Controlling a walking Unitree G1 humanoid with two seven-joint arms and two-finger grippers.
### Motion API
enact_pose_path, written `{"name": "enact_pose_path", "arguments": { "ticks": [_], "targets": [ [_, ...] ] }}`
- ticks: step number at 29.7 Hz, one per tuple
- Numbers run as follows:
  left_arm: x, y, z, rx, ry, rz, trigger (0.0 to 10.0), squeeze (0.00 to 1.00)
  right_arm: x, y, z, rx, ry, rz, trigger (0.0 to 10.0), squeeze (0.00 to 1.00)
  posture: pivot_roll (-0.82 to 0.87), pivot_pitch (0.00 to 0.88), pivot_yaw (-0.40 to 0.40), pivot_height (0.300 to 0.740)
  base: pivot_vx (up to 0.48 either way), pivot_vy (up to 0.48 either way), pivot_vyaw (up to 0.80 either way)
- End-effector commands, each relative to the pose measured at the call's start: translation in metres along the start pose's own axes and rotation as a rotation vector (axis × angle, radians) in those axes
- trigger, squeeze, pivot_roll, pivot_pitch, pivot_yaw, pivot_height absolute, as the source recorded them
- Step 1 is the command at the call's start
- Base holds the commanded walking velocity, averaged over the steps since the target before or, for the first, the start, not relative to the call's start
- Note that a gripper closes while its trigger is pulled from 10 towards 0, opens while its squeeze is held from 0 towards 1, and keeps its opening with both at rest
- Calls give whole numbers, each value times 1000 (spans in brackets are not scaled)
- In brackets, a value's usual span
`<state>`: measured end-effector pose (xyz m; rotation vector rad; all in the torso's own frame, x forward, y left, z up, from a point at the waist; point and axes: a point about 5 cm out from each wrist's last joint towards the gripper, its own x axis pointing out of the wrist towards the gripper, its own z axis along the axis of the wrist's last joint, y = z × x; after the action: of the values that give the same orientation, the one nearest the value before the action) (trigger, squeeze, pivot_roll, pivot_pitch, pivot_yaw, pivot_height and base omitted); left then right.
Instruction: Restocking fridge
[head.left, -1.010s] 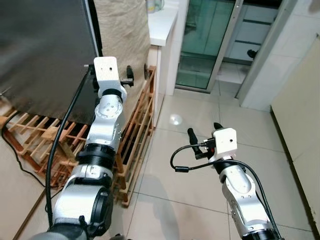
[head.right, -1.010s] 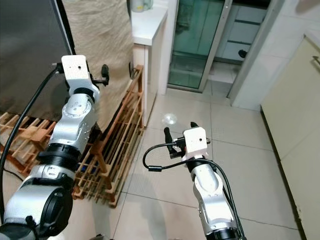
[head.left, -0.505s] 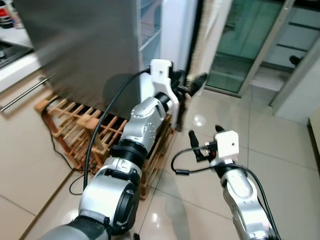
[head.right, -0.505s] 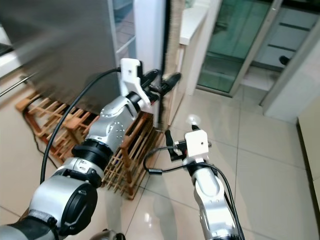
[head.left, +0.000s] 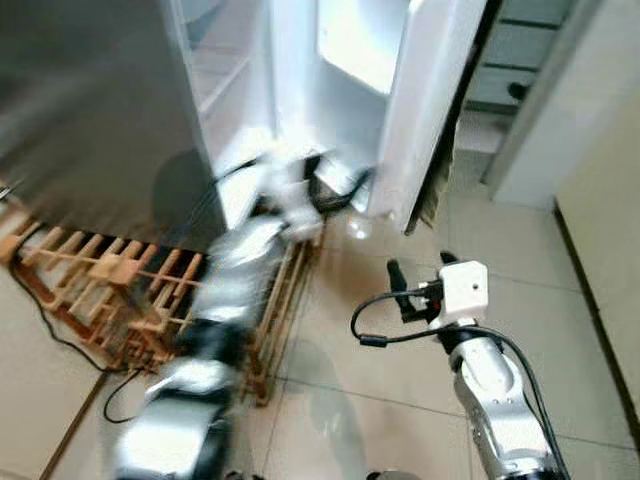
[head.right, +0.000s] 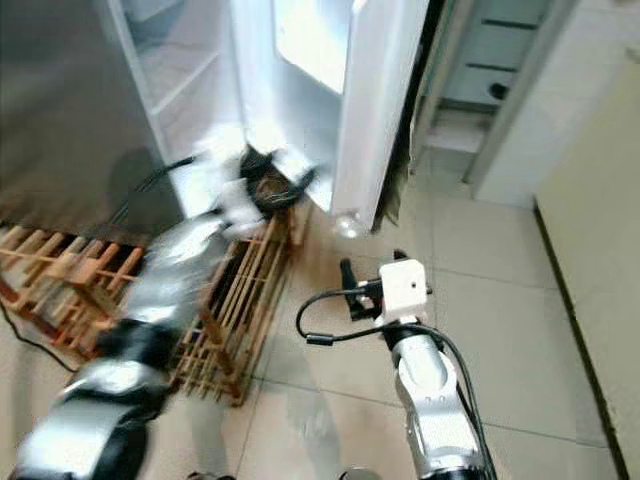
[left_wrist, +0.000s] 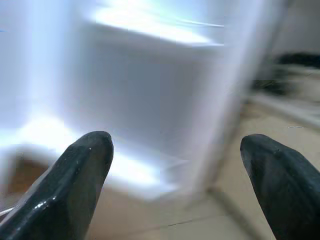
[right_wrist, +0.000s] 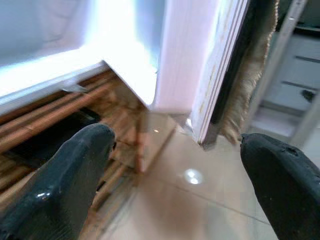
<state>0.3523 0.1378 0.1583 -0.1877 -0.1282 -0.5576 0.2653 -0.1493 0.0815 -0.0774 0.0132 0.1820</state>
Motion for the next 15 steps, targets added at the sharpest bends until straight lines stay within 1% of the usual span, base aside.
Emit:
{"name": "enact_pose_path", "arguments": {
  "ticks": [1, 2, 4, 5, 6, 7, 8, 9, 10, 11, 12, 13, 14, 15],
  "targets": [
    [-35, 28, 18, 105, -21, 66, 10000, 0, 5, -3, -1, 18, 13, -3, 10000, 255, -94, 0, -16, 740, 0, 0, 0],
    [-52, 38, 18, 144, 4, 92, 10000, 0, 6, -4, -1, 19, 14, -3, 10000, 255, -84, 0, -21, 740, 0, 0, 0],
    [-52, 38, 18, 144, 4, 92, 10000, 0, 6, -4, -1, 19, 14, -3, 10000, 255, -84, 0, -21, 740, 0, 0, 0],
    [-62, 43, 18, 169, 21, 109, 10000, 0, 7, -5, -1, 21, 16, -4, 10000, 255, -84, 0, -21, 740, 0, 0, 0],
    [-82, 53, 22, 84, -17, 214, 10000, 0, 10, -5, -2, 27, 21, 3, 10000, 255, -26, 0, -43, 740, 0, 0, 0],
    [-82, 53, 22, 84, -17, 214, 10000, 0, 10, -5, -2, 27, 21, 3, 10000, 255, -26, 0, -43, 740, 0, 0, 0],
    [-118, 70, 30, -117, -124, 495, 10000, 0, 17, -4, -3, 39, 30, 19, 10000, 259, 12, 0, -65, 740, 0, 0, 744],
    [-133, 71, 28, -129, -134, 597, 10000, 0, 20, -3, -4, 46, 39, 27, 10000, 263, 25, 0, -74, 740, 0, 0, 731],
    [-133, 71, 28, -129, -134, 597, 10000, 0, 20, -3, -4, 46, 39, 27, 10000, 263, 25, 0, -74, 740, 0, 0, 731],
    [-140, 64, 22, -119, -122, 644, 10000, 0, 23, -1, -5, 54, 47, 36, 10000, 263, 36, 0, -85, 740, 0, 0, 725],
    [-143, 48, 12, -70, -85, 668, 10000, 0, 27, 4, -6, 66, 57, 55, 10000, 267, 51, 0, -99, 740, 0, 0, 706],
    [-142, 41, 8, -47, -63, 660, 10000, 0, 29, 7, -6, 69, 58, 65, 10000, 271, 52, 0, -100, 740, 0, 0, 706],
    [-142, 41, 8, -47, -63, 660, 10000, 0, 29, 7, -6, 69, 58, 65, 10000, 271, 52, 0, -100, 740, 0, 0, 706],
    [-137, 31, 4, 24, -23, 635, 10000, 0, 31, 11, -5, 74, 54, 77, 10000, 271, 53, 0, -101, 740, 0, 0, 706]
  ]
}}
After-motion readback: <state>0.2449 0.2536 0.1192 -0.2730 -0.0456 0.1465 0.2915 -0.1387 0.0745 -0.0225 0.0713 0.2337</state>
